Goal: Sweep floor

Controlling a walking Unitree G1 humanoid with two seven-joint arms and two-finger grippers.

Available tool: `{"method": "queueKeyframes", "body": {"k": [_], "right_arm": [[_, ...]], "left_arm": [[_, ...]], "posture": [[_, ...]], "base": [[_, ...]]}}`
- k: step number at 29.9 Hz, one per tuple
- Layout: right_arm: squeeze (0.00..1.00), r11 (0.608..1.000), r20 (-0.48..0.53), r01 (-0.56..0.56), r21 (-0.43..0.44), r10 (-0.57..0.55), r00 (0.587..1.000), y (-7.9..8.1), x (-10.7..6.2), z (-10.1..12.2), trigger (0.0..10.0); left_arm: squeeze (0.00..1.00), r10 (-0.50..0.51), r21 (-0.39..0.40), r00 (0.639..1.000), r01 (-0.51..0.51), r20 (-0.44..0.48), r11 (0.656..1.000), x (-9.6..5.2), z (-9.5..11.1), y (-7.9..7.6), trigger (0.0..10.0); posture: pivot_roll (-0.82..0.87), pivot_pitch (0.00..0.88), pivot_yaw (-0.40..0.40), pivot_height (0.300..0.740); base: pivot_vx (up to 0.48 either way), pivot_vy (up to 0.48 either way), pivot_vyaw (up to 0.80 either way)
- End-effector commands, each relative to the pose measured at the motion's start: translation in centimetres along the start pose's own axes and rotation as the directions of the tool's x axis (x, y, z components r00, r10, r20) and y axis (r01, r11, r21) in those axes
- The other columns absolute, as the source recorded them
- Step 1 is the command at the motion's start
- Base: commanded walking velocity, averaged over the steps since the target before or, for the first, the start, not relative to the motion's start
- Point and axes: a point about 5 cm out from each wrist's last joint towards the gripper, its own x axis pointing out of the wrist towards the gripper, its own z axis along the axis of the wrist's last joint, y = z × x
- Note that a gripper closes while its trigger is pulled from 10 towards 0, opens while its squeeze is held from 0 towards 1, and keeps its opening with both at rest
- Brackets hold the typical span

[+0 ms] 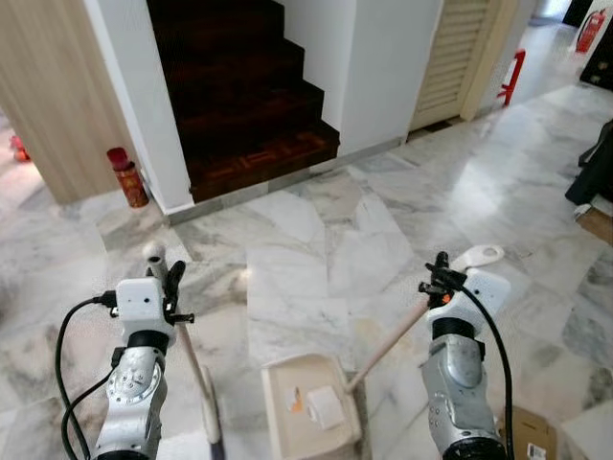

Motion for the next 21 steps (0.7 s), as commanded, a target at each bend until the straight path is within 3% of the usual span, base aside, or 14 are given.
{"method": "queueKeyframes", "body": {"k": [1, 21], "right_arm": [[0.00, 1.000, 0.049, -0.013, 0.024, 0.011, 0.999, 0.33, 0.58, 1.24, 10.0], [0.00, 0.999, 0.051, -0.040, 0.015, 0.039, 0.998, 0.44, 0.64, 1.42, 10.0]], "left_arm": [[0.00, 0.003, 0.007, 0.999, -0.003, 0.051, 1.000, 0.53, 1.15, -0.07, 10.0], [0.00, 0.019, -0.006, 0.998, -0.018, 0.052, 1.000, 0.37, 1.14, -0.17, 10.0]], "posture": [[-0.02, 0.000, -0.030, 0.740], [-0.01, 0.004, -0.046, 0.740]], "base": [[0.000, 0.274, 0.00], [0.000, 0.280, 0.00]]}}
